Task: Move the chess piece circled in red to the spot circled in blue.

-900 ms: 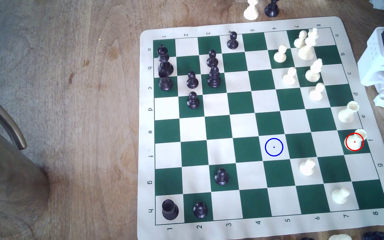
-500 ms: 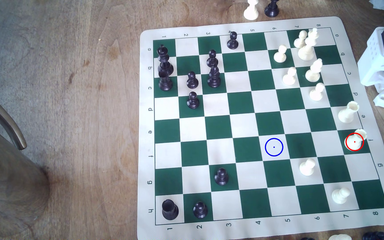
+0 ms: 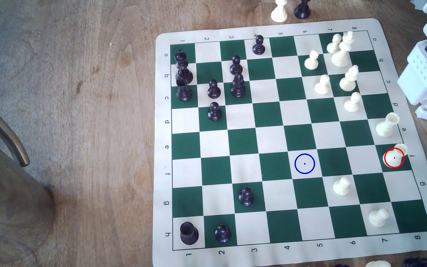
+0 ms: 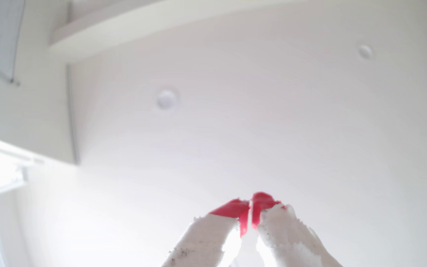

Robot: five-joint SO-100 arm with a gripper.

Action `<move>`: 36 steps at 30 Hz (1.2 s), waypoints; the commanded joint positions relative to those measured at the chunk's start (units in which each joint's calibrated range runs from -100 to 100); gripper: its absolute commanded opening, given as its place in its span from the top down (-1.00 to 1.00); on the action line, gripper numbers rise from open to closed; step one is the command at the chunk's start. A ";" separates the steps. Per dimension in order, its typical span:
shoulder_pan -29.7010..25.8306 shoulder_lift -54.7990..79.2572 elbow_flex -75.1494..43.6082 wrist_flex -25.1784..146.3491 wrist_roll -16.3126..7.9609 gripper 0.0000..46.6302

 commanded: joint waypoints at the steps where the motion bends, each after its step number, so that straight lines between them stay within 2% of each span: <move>1: -1.39 0.05 0.99 0.61 0.34 0.99; 6: -1.39 0.05 0.99 9.37 0.34 0.99; 8: -1.00 0.05 0.99 17.72 0.34 0.99; 11: 4.95 0.05 0.99 30.91 -0.05 0.99; 12: 8.08 0.05 0.99 41.31 -0.05 0.99; 14: 8.70 0.05 1.08 49.91 -0.05 0.99; 18: 10.27 0.90 0.09 70.47 1.71 1.00; 20: 10.81 2.77 -3.99 79.80 1.32 1.00; 25: 10.97 10.24 -26.84 116.90 -1.07 1.00; 29: 9.64 13.47 -31.01 127.39 -0.29 0.93; 32: 5.57 21.11 -41.80 147.13 -0.88 0.94; 34: 1.59 29.09 -51.32 161.87 -3.13 0.96; 36: -1.00 34.77 -57.57 170.71 -3.81 0.92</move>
